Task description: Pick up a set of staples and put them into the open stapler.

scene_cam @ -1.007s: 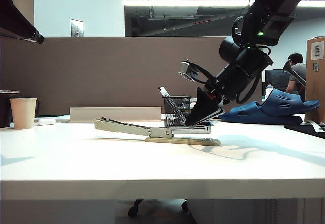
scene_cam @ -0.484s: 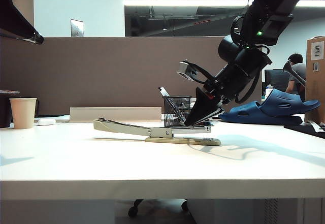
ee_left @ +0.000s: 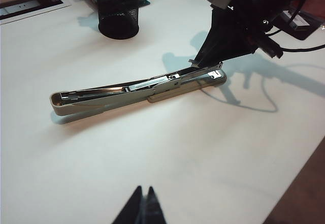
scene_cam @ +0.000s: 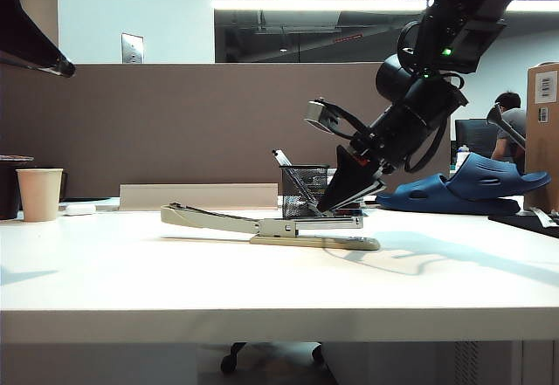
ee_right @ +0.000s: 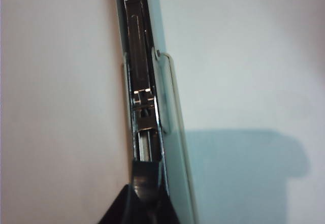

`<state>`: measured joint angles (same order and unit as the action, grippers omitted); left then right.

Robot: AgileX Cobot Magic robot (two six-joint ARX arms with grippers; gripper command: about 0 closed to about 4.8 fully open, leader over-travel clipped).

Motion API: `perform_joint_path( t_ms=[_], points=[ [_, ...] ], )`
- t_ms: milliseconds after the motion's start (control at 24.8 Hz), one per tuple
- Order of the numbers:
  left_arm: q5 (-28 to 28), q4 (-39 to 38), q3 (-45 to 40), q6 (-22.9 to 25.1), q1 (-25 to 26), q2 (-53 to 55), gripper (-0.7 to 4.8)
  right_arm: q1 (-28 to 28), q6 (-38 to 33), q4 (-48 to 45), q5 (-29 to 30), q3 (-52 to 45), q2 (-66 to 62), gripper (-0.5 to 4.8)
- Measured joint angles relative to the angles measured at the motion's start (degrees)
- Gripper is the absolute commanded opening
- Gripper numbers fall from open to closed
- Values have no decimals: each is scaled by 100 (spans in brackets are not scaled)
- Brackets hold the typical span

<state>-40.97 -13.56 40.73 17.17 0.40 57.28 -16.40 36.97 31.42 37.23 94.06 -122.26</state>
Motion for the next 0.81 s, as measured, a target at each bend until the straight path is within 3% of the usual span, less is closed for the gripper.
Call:
perform_joint_path(
  t_ms=[806],
  points=[
    [0,-83,0,0,0,0,-2,0,2,-133,-125,4,-52,20]
  ],
)
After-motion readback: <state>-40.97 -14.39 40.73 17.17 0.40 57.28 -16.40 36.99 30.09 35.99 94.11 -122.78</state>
